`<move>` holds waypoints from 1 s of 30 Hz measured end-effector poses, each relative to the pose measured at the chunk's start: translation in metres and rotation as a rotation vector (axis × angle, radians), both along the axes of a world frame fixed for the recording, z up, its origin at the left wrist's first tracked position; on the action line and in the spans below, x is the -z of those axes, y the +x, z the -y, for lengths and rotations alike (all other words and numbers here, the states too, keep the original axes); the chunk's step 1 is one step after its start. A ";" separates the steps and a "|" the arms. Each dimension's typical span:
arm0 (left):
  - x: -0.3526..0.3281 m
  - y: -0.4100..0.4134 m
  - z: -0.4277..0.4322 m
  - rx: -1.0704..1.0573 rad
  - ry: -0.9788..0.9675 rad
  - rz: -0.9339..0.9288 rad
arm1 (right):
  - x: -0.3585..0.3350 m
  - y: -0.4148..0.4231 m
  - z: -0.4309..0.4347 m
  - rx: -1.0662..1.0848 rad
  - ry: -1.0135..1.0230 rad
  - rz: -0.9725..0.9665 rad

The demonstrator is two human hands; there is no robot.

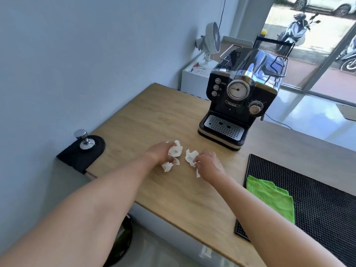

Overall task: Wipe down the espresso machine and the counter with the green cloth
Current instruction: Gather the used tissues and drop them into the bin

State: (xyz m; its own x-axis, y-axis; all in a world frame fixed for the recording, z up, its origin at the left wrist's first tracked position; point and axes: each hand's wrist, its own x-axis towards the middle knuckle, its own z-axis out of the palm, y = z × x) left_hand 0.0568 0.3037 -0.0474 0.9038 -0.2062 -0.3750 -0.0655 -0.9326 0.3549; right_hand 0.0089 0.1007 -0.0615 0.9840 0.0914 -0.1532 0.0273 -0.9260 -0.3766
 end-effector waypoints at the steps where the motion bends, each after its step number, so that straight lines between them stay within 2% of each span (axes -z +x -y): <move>1: 0.002 -0.005 0.001 -0.015 -0.017 0.025 | 0.001 0.000 0.001 0.001 -0.003 0.018; 4: 0.009 -0.027 -0.012 -0.102 -0.053 0.103 | 0.002 0.002 -0.010 0.000 0.015 0.034; 8: 0.006 -0.058 -0.043 -0.262 -0.199 0.192 | -0.008 -0.001 -0.049 0.066 0.184 0.019; 12: -0.006 -0.093 -0.098 -0.456 -0.346 0.266 | -0.024 -0.014 -0.125 -0.027 0.366 0.067; 14: -0.006 -0.120 -0.141 -0.622 -0.401 0.303 | -0.027 -0.030 -0.181 -0.078 0.403 0.075; 17: -0.001 -0.160 -0.192 -0.810 -0.383 0.343 | -0.025 -0.059 -0.246 -0.198 0.492 0.065; 19: 0.013 -0.188 -0.227 -0.911 -0.359 0.317 | -0.013 -0.079 -0.282 -0.294 0.515 -0.010; 23: 0.073 -0.235 -0.282 -1.117 -0.332 0.204 | 0.050 -0.109 -0.337 -0.355 0.516 -0.157; 30: 0.237 -0.263 -0.305 -1.309 -0.416 -0.061 | 0.220 -0.113 -0.366 -0.204 0.314 -0.420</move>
